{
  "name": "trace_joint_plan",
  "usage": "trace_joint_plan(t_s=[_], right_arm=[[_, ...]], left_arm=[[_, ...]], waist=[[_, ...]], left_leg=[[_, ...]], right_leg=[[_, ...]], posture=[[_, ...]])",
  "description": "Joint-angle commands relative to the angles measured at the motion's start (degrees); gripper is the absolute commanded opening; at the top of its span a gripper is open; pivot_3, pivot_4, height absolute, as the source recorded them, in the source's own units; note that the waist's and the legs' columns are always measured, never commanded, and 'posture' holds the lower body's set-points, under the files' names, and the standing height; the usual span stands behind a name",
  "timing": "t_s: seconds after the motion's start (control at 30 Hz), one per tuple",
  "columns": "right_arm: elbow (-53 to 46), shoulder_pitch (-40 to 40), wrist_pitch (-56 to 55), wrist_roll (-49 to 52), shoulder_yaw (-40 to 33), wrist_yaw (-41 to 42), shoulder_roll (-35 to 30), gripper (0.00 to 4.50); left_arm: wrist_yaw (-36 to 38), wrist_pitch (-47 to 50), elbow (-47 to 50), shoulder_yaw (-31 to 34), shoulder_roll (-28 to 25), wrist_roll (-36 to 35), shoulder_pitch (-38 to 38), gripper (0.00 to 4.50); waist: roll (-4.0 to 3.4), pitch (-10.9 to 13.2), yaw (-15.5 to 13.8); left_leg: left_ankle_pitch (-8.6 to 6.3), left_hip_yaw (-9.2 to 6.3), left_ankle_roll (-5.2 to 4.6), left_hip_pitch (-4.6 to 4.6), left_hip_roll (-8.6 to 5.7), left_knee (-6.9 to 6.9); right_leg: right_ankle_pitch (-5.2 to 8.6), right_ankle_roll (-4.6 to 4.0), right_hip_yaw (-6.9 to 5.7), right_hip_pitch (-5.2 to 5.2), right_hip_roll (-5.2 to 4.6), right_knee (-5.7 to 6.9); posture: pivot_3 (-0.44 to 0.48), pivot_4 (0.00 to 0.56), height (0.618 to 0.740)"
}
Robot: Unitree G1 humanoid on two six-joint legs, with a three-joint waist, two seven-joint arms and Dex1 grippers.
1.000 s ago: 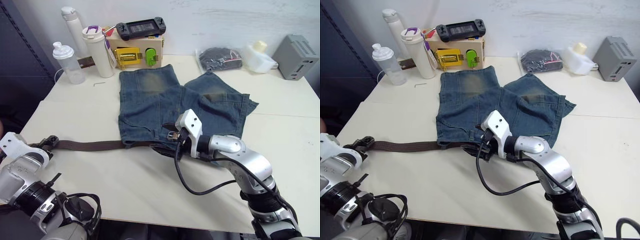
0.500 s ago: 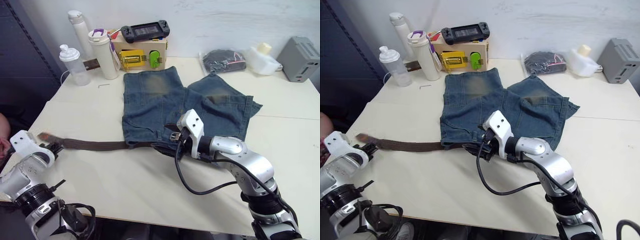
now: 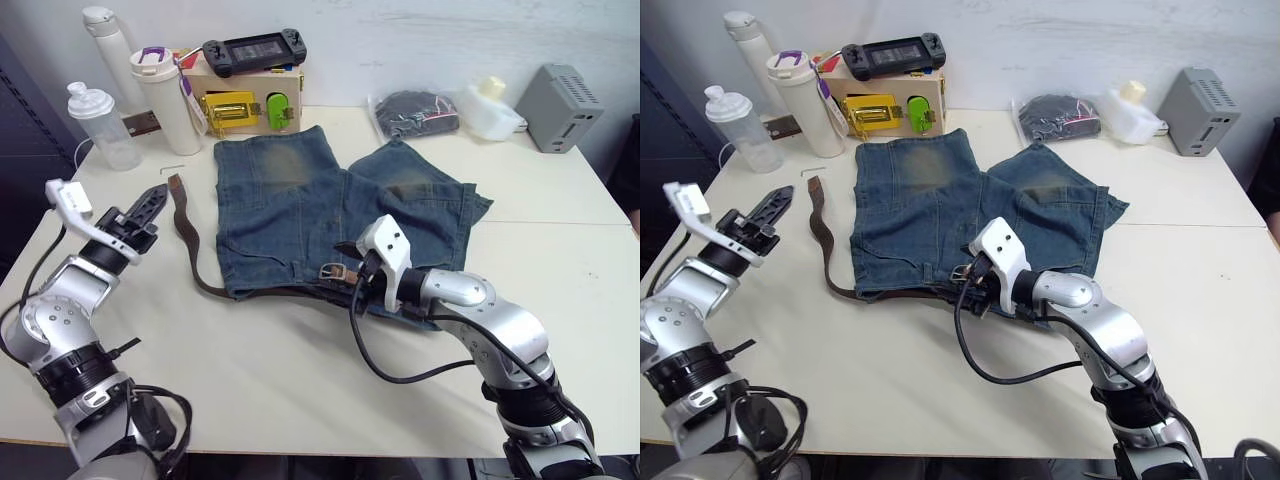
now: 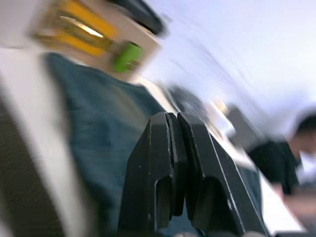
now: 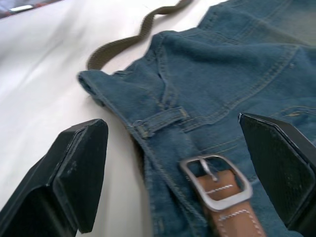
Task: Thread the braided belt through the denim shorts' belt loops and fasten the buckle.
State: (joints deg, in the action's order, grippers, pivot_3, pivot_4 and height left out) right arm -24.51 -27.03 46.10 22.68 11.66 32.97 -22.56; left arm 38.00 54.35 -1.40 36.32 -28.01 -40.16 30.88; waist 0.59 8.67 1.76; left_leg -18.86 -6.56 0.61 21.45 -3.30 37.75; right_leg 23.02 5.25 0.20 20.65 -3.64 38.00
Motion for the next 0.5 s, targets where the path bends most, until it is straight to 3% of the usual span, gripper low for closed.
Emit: trace_joint_plan(t_s=[0.03, 0.23, 0.27, 0.37, 0.5], right_arm=[[-1.2, -1.0, -2.2, -0.7, -1.1, -0.4, -0.2, 4.50], [-1.6, 0.3, -2.9, -2.0, -1.5, -0.9, -0.7, 4.50], [-1.8, 0.8, -2.9, -2.3, -1.3, -1.1, -0.8, 4.50], [-2.0, 1.5, -3.0, -2.8, -1.0, -1.5, -0.7, 4.50], [-2.0, 1.8, -3.1, -2.9, -0.9, -1.7, -0.6, 4.50]], left_arm=[[7.7, -4.0, 1.5, -9.7, -5.4, 2.6, -1.5, 0.33], [-3.6, -10.6, -3.5, -13.7, -6.7, 11.5, -1.4, 0.33], [-7.3, -12.3, -2.5, -13.8, -5.8, 13.6, -2.0, 0.55], [-14.4, -15.5, 0.2, -15.5, -4.5, 18.8, -3.7, 1.55], [-18.2, -22.8, 0.2, -24.1, -6.7, 29.8, -4.5, 3.47]], waist=[[-0.07, 0.0, -0.1], [-0.15, 0.1, -0.1], [-0.15, 0.1, -0.1], [-0.15, 0.1, -0.2], [-0.15, 0.1, -0.2]], left_leg=[[0.00, -0.01, 0.00, 0.00, 0.00, 0.00], [0.00, -0.01, 0.00, 0.00, 0.00, 0.00], [0.00, -0.01, 0.00, 0.01, 0.01, -0.01], [0.00, -0.01, -0.01, 0.03, 0.00, -0.02], [0.00, 0.03, 0.00, 0.02, 0.00, 0.00]], right_leg=[[0.00, 0.00, 0.01, 0.00, 0.00, -0.03], [0.00, 0.00, 0.02, 0.03, 0.02, -0.03], [0.00, 0.00, 0.02, 0.04, 0.02, -0.02], [0.00, 0.00, 0.04, 0.06, 0.01, 0.00], [0.00, 0.00, 0.05, 0.06, 0.02, 0.01]], posture=[[0.000, 0.150, 0.740], [0.000, 0.150, 0.740], [0.000, 0.150, 0.740], [0.000, 0.150, 0.740], [0.000, 0.150, 0.740]])
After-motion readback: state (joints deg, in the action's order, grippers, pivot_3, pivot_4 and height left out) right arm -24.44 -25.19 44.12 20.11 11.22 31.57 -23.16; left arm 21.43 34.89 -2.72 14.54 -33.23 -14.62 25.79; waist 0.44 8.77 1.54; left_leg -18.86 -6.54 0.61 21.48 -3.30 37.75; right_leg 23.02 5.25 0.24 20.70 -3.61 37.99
